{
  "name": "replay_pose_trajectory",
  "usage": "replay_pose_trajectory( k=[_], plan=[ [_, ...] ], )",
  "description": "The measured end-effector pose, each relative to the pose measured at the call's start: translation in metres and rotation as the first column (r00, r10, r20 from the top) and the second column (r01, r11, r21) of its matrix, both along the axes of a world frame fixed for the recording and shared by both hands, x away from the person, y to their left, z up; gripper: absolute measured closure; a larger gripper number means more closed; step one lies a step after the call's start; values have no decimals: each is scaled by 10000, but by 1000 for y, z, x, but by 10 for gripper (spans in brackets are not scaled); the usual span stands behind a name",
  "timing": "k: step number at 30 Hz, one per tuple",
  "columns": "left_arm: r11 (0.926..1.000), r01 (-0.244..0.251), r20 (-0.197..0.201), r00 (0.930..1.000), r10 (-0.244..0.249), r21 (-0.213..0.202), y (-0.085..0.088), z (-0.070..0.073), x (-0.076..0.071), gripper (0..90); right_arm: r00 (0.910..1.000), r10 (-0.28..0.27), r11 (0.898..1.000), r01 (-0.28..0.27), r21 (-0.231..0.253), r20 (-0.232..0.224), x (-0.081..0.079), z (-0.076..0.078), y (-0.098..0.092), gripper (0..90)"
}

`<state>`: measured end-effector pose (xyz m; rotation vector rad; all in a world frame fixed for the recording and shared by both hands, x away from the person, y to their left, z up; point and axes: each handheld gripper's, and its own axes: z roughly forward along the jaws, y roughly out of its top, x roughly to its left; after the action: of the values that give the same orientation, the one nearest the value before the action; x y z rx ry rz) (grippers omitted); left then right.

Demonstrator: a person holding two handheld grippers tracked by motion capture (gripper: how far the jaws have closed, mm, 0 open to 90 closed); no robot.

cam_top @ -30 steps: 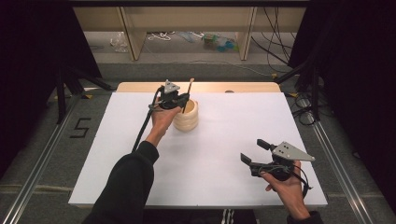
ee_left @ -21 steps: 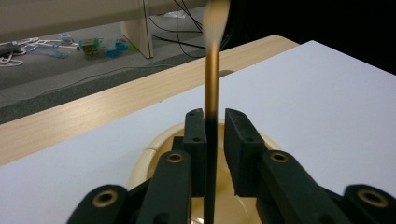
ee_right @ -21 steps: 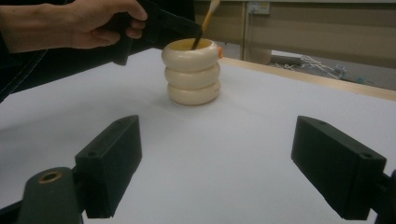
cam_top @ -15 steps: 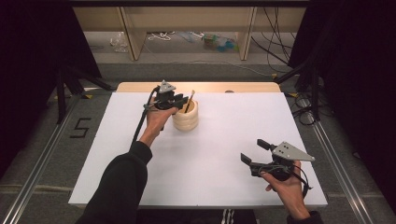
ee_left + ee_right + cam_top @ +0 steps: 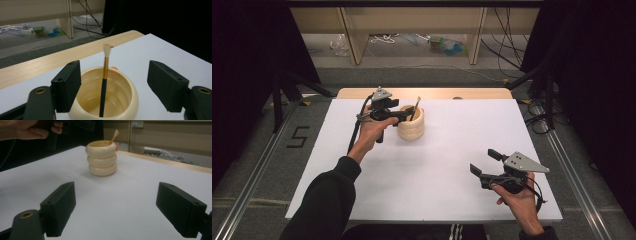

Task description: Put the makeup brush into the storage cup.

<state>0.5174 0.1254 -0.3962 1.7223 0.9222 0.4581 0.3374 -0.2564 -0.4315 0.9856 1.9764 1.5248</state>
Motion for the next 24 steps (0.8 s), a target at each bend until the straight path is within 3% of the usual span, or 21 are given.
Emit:
replay_pose_trajectory(
  k=[5,9,12,16,24],
  plan=[
    [9986,115,118,9999,-109,-523,8,3,-12,237,10000,20,10000,-20,56,-4,0,0,0,170],
    [9993,217,425,9989,-204,-318,11,3,-19,216,10000,-10,10000,10,-4,14,0,0,0,170],
    [9995,287,413,9987,-282,-109,14,1,-24,201,10000,16,10000,-16,43,-2,0,-1,0,170],
    [9991,364,336,9988,-356,-225,20,-3,-30,190,10000,-13,10000,13,-92,-38,1,0,-2,170],
    [9989,428,335,9985,-422,-173,30,-10,-42,186,10000,20,9999,-20,115,23,1,-1,0,170]
  ],
)
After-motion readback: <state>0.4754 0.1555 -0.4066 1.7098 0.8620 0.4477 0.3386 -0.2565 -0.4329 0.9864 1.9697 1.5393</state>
